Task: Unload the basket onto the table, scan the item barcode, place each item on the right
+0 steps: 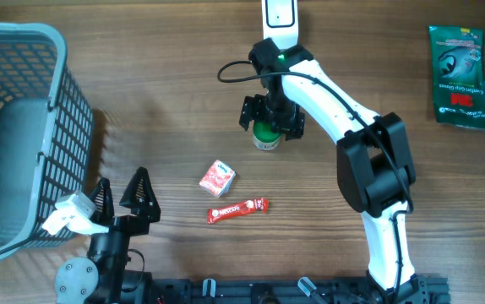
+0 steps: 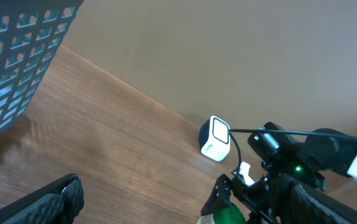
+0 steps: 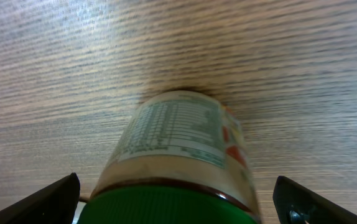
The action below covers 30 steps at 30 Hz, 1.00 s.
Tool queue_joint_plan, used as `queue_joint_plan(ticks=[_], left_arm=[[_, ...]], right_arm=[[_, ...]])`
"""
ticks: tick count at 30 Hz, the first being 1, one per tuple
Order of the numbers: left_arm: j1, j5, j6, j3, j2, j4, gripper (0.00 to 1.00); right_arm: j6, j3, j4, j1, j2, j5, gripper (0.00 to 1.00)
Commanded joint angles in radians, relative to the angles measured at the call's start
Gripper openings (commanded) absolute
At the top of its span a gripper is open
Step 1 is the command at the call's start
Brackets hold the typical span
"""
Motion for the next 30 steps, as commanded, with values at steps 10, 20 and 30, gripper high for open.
queue_joint_plan(ticks=[10, 20, 30], left_arm=[[-0.005, 0.012, 0.008, -0.005, -0.003, 0.002, 1.00], [-0.005, 0.012, 0.008, -0.006, -0.003, 0.002, 1.00], [-0.005, 0.012, 0.008, -0.006, -0.003, 0.002, 1.00]], right_arm=[[0.009, -0.014, 0.010, 0.020, 0.084, 0.080, 0.74], [-0.127, 0.019, 0.005, 0.001, 0.075, -0.033, 0.58], [-0.393, 0.079, -0.398, -0.085, -0.208, -0.255, 0.48]])
